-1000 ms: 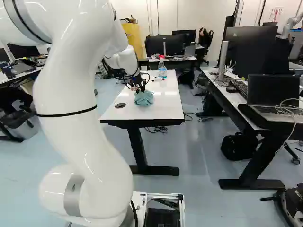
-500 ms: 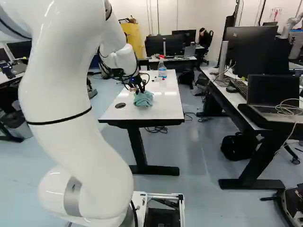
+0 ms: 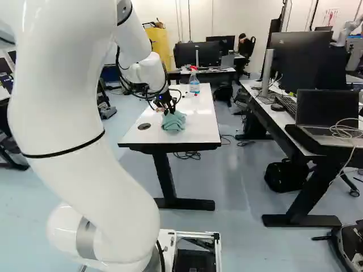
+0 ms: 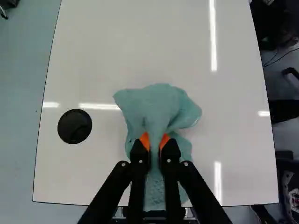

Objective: Clean the table with the green towel

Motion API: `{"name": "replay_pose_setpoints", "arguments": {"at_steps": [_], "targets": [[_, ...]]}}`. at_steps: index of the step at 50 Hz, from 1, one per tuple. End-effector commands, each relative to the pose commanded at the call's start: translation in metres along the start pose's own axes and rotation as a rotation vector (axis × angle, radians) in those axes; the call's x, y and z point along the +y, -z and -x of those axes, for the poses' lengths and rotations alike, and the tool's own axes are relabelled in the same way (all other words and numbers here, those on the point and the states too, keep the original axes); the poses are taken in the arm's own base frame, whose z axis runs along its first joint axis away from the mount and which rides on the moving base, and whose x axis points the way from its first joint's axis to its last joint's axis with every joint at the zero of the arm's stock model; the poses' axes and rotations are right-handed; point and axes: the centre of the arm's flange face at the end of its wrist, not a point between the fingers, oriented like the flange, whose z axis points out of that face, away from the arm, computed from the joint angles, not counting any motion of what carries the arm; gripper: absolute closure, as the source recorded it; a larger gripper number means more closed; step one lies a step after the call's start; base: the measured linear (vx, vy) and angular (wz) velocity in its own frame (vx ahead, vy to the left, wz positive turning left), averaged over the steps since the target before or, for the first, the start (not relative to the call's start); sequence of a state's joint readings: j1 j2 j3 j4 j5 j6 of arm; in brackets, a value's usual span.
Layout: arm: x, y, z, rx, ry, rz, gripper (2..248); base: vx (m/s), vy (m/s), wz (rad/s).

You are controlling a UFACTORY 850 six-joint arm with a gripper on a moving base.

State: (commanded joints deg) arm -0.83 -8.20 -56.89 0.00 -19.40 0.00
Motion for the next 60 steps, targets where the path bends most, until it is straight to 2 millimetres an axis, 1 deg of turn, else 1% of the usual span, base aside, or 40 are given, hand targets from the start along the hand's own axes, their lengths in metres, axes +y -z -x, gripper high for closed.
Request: {"name": "replay_pose_setpoints", "arguments": {"at_steps": [19, 36, 60], "targets": [[0.02, 0.005, 0.008, -0.002, -0.034, 0.019, 207, 0.0, 0.0, 0.0], [0.048, 0.006, 0.01, -0.003, -0.083, 0.046, 207, 0.0, 0.0, 0.0], [0.091, 0.013, 0.023, -0.005, -0.159, 0.089, 207, 0.0, 0.0, 0.0]]}}
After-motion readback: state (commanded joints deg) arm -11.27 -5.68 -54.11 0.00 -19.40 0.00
